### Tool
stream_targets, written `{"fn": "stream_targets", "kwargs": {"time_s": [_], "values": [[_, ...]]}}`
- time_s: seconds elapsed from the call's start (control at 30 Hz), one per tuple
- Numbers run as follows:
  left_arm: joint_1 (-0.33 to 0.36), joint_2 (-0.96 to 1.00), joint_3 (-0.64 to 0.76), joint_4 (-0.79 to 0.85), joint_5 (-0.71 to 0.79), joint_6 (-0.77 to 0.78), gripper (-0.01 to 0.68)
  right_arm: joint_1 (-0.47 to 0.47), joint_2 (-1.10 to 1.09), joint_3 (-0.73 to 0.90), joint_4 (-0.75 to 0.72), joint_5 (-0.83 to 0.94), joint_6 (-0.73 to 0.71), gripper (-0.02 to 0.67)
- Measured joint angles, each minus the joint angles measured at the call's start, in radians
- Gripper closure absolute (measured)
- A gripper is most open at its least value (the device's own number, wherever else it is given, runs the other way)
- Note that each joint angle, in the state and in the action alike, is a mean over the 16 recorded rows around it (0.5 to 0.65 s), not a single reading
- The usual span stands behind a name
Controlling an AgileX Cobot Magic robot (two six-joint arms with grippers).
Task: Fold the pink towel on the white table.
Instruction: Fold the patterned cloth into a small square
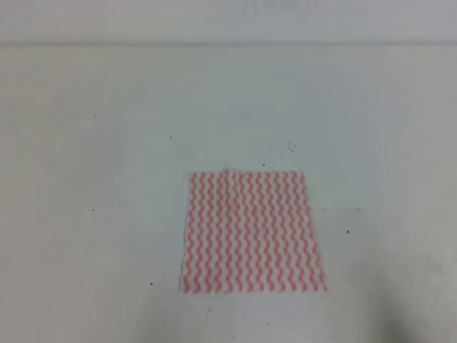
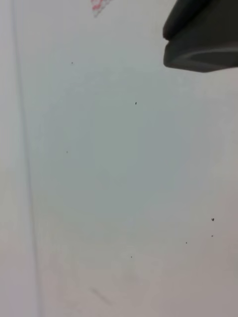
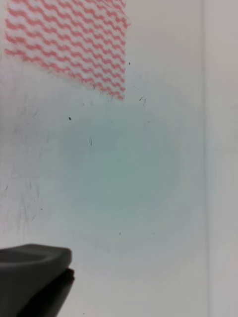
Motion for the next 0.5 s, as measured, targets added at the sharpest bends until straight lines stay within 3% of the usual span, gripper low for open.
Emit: {"fn": "stream_targets", "kwargs": {"time_s": [0.5], "values": [[0.0, 0.012, -0.011, -0.011, -0.013, -0.001, 0.673, 0.0, -0.013, 0.0, 0.001, -0.007, 0.0, 0.651]]}}
